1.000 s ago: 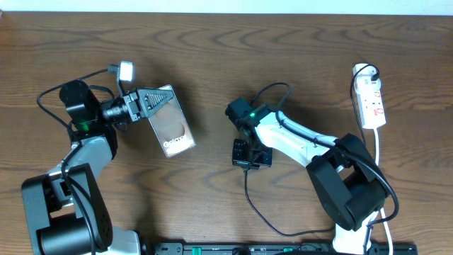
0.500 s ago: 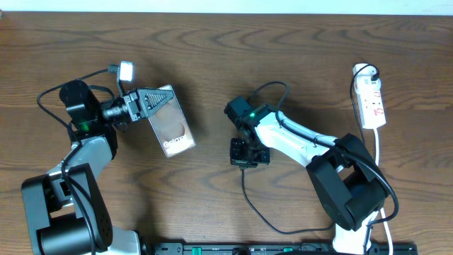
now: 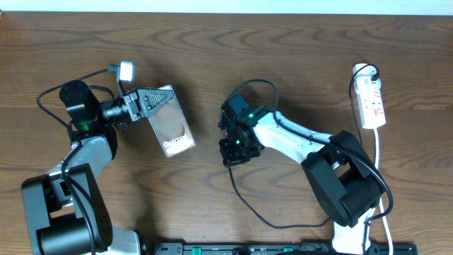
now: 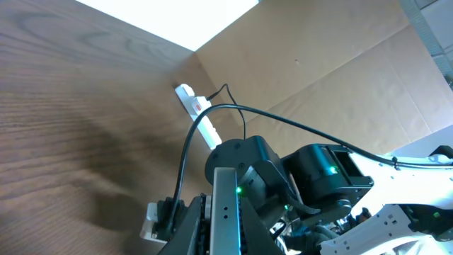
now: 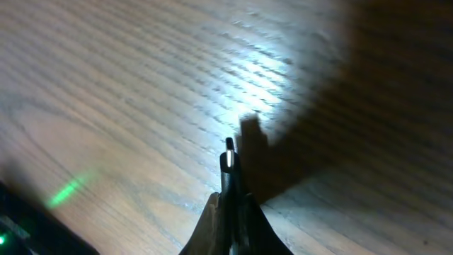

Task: Plug charger to phone and switch on socket
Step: 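Carry the plug left toward the phone's bottom edge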

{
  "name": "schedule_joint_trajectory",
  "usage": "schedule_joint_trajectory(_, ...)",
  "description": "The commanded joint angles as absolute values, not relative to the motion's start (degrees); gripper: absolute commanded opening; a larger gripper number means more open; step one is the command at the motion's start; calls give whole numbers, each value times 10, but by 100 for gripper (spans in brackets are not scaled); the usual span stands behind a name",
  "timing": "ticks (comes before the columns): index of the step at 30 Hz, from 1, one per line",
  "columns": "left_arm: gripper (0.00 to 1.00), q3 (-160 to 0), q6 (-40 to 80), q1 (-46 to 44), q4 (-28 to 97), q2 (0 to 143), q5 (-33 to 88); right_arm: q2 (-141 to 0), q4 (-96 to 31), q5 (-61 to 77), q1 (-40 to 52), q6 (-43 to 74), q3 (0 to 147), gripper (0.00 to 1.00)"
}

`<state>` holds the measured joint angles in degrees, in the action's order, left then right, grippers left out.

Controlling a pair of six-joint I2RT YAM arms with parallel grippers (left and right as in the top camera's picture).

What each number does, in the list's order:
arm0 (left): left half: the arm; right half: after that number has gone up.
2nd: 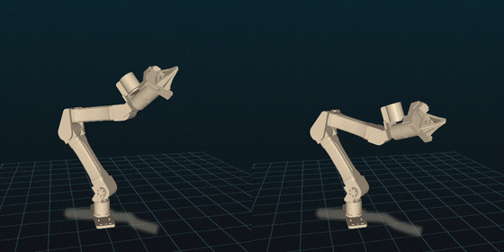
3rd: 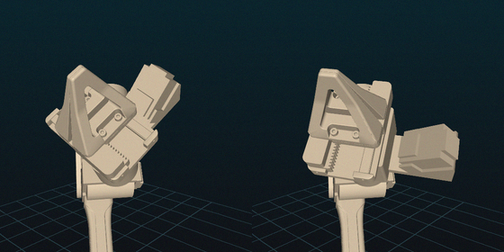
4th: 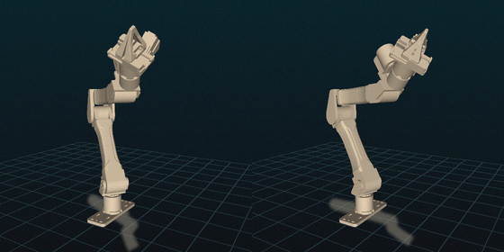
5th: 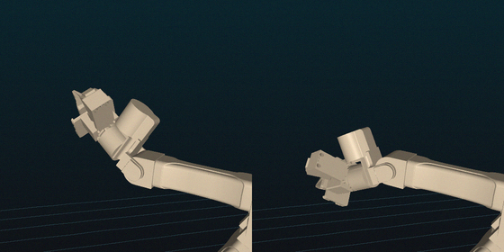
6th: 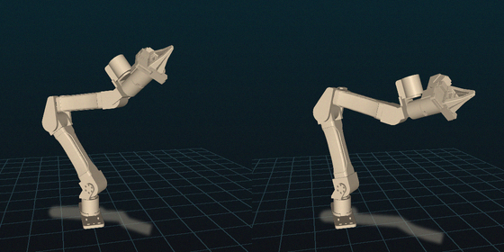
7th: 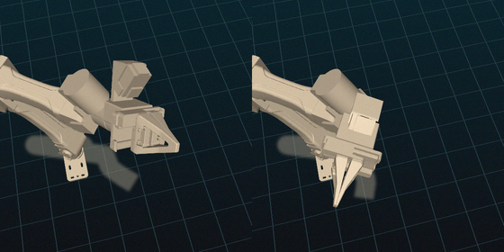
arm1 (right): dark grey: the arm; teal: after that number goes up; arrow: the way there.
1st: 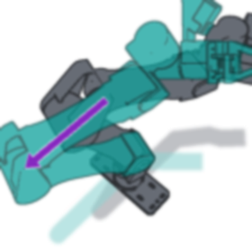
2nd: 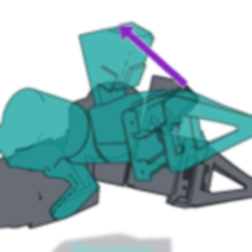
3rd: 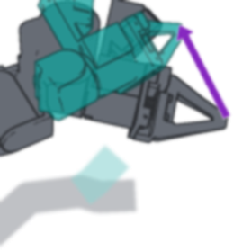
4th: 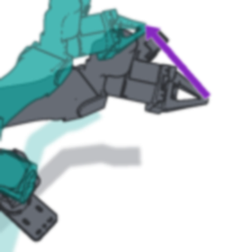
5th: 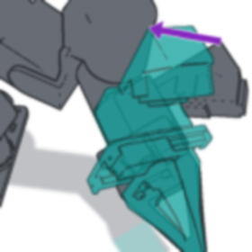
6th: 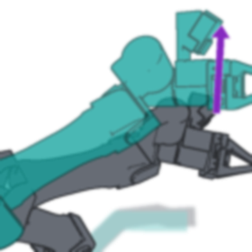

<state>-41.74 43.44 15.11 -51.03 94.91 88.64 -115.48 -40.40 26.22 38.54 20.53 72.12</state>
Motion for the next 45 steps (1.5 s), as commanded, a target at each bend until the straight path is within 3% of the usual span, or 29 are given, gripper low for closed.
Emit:
schedule_joint_trajectory(1, 7, -424, 434, 154, -513, 940, 901, -1169, -398, 272, 378, 162, 712, 1)
schedule_joint_trajectory(11, 7, -424, 420, 154, -514, 940, 901, -1168, -366, 367, 316, 87, 712, 1)
schedule_joint_trajectory(23, 7, -424, 416, 158, -513, 940, 901, -1168, -360, 781, 219, -155, 712, 1)
schedule_joint_trajectory(34, 7, -424, 416, 158, -513, 940, 901, -1168, -360, 894, 240, -373, 712, 1)
schedule_joint_trajectory(45, 7, -424, 416, 158, -513, 940, 901, -1168, -338, 894, 302, -376, 712, 1)
